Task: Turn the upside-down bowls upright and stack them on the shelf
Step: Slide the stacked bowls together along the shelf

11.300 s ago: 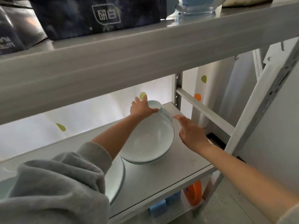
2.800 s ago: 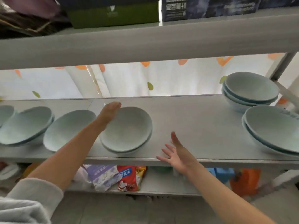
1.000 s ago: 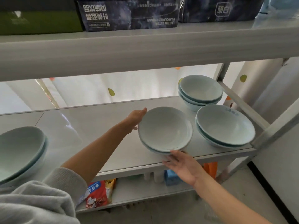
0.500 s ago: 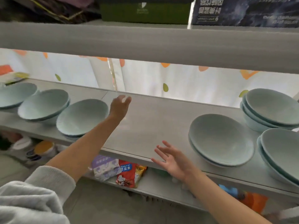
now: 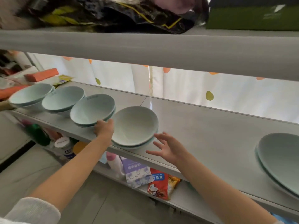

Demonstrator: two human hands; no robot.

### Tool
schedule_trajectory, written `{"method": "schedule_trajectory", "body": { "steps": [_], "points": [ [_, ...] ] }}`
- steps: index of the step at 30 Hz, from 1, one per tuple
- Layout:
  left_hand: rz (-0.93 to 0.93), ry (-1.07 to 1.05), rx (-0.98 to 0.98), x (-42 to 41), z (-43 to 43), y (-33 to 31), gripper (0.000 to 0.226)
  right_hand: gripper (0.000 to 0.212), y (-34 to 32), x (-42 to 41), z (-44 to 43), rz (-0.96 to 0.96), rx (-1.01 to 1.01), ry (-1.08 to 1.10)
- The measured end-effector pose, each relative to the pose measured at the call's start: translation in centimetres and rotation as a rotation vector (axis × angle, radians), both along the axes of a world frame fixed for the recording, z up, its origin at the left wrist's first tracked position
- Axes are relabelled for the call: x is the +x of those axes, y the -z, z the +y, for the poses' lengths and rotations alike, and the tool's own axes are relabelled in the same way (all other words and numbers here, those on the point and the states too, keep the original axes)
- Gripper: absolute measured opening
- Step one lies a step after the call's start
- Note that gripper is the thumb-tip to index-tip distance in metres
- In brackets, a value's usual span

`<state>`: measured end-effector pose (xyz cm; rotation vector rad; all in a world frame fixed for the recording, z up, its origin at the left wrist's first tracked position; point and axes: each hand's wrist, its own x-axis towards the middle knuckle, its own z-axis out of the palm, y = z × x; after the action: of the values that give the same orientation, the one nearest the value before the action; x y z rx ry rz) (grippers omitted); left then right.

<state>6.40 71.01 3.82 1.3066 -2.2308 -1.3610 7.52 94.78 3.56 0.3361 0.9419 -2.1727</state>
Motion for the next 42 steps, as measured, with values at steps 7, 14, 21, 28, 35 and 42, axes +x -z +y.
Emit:
{"method": "schedule_trajectory", "body": {
  "steps": [7,14,21,28,35,42],
  "points": [
    [0.113,-0.004,0.621,0.3,-0.1,0.9,0.04,0.046,0.1,-1.6,-3.0,0.075,0.115,-0.072],
    [0.139,-0.129,0.588,-2.8,0.3,3.4,0.076,0.042,-0.2,-2.3,-1.8,0.061,0.11,-0.011],
    [0.142,0.005,0.62,-5.3,8.9,-1.0,0.06,0.038,-1.9,-4.4,4.9,0.071,0.152,0.132],
    [0.151,0.272,0.735,-10.9,19.8,-4.3,0.051,0.025,-5.2,-7.2,15.1,0.118,0.226,0.319],
    [0.205,0.442,0.917,-13.3,31.4,-6.8,0.048,0.028,-8.2,-9.9,25.9,0.15,0.361,0.508],
    [0.204,0.64,0.902,-15.1,38.3,-6.2,0.044,0.02,-6.5,-10.8,33.7,0.156,0.656,0.53]
  ]
}}
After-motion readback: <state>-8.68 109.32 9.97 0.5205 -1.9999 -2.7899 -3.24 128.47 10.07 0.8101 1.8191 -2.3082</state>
